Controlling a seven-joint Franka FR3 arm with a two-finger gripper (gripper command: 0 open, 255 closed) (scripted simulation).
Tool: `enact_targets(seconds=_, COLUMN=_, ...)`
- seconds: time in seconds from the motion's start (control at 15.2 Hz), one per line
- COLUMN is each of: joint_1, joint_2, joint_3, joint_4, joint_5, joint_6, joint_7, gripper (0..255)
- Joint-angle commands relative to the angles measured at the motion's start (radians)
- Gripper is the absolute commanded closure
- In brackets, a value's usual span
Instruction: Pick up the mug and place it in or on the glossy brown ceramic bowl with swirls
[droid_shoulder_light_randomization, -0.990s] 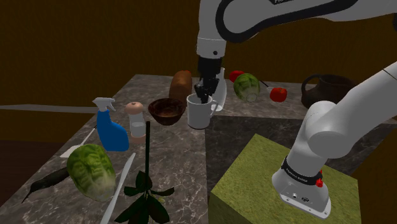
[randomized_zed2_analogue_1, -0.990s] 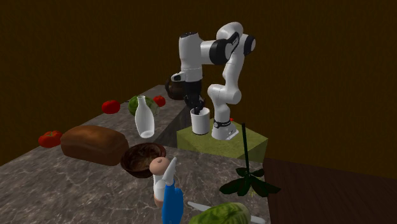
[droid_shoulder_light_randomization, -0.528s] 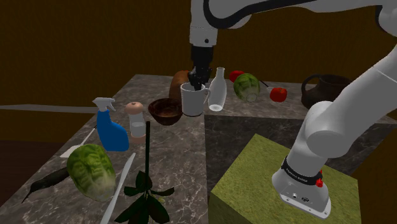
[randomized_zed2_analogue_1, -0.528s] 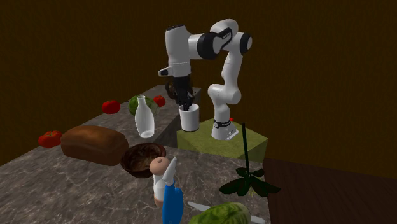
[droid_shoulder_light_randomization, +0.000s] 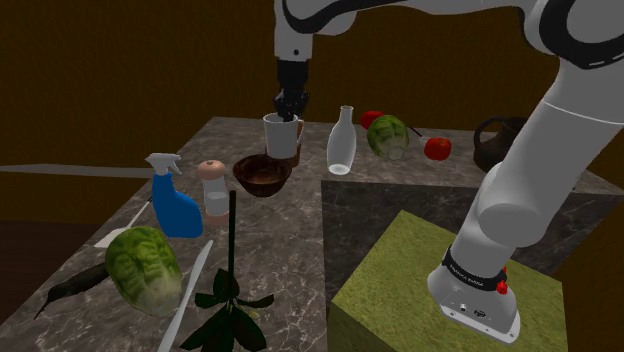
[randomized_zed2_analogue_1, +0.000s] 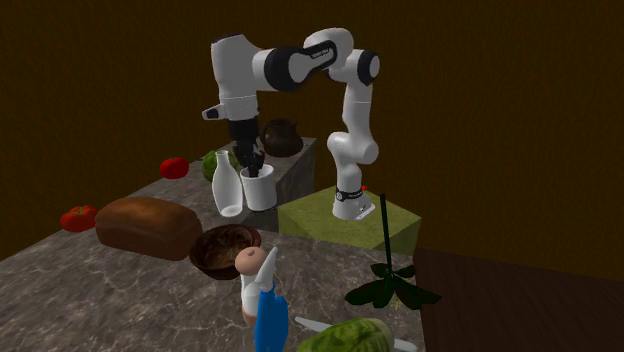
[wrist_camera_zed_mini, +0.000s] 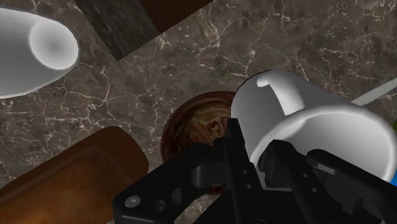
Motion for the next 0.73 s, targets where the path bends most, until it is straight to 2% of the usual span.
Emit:
enact_targets(seconds=0.0, joint_1=-0.009, joint_2=0.068, joint_3=-0.009, joint_4=0.08, joint_5=-0.012, joint_6=-0.013, joint_7=-0.014, gripper=255)
enact_targets(seconds=0.26, joint_1=-0.025, joint_2=0.22, joint_3=-0.025, joint_4=0.281, joint_5=-0.035, joint_6=-0.067, joint_7=-0.039, gripper=255)
enact_targets(seconds=0.33, joint_1=-0.03, joint_2=0.281, joint_3=-0.03, joint_4=0.368, joint_5=-0.042, joint_6=-0.093, joint_7=-0.048, gripper=255)
enact_targets(seconds=0.66, joint_1=-0.03, joint_2=0.277, joint_3=-0.031, joint_4=0.296, joint_5=-0.041, joint_6=-0.025, joint_7=-0.052, gripper=255)
